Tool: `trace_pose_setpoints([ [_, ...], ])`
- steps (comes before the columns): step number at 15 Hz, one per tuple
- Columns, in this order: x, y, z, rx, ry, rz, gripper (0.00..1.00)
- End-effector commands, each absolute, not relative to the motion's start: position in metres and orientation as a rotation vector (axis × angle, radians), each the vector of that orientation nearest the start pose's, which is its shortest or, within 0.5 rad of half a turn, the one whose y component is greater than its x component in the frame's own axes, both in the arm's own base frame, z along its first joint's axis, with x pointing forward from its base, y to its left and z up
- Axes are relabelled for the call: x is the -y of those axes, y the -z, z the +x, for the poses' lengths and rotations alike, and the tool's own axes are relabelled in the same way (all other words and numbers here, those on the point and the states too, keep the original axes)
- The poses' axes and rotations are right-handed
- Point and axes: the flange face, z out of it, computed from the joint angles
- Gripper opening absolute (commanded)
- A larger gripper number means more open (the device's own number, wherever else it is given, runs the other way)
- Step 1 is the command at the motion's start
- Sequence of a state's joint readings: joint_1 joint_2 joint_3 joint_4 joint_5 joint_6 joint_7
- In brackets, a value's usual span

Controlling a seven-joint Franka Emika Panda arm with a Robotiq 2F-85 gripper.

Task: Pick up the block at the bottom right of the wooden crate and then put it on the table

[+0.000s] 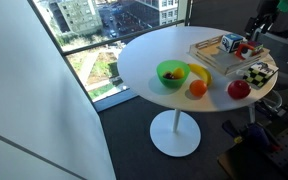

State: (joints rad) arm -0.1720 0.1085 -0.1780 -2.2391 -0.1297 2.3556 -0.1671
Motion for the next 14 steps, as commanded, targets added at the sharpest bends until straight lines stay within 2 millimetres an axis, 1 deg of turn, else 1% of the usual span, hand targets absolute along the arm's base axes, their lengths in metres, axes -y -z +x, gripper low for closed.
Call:
trace_pose_setpoints([
  [1,0.203,-0.316,0.512,-0.107,-0.016,-3.269,1.00],
  [5,0.216,-0.305,0.513,-0.101,-0.007,-3.266,1.00],
  [7,0.219,-0.300,0.514,-0.088,0.008,-3.257,1.00],
  [10,0.223,-0.295,0.515,-0.058,0.023,-3.239,1.00],
  [14,0.222,-0.291,0.518,-0.028,0.044,-3.192,1.00],
])
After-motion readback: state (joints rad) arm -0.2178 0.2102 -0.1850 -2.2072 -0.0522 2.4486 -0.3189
